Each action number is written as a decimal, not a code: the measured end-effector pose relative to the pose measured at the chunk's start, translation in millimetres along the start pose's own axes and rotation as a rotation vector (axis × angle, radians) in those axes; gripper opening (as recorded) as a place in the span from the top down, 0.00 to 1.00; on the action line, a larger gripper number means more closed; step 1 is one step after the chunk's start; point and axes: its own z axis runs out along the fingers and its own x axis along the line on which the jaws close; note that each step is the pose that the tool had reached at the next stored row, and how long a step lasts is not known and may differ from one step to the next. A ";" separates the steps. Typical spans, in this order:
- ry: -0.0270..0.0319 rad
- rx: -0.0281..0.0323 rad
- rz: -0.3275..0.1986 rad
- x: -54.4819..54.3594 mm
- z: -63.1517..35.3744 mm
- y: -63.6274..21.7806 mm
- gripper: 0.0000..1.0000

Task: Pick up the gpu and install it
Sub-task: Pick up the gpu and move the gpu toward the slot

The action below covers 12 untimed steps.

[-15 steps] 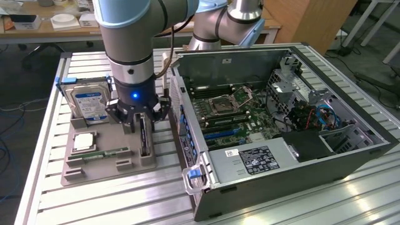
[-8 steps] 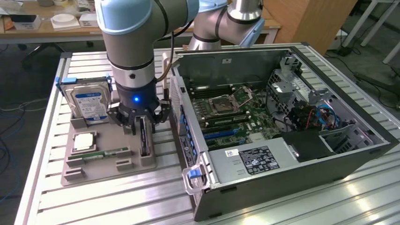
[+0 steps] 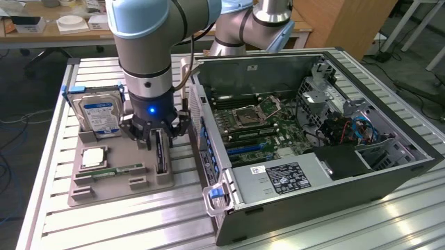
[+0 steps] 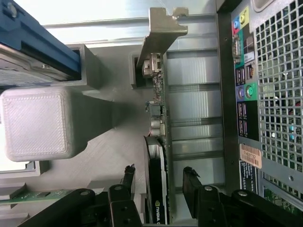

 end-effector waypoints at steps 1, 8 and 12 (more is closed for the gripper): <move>0.0004 -0.0001 -0.010 0.0 0.0 0.0 0.47; 0.0011 -0.0005 -0.028 -0.1 0.3 -0.7 0.47; 0.0018 -0.0005 -0.042 -0.1 0.2 -0.8 0.47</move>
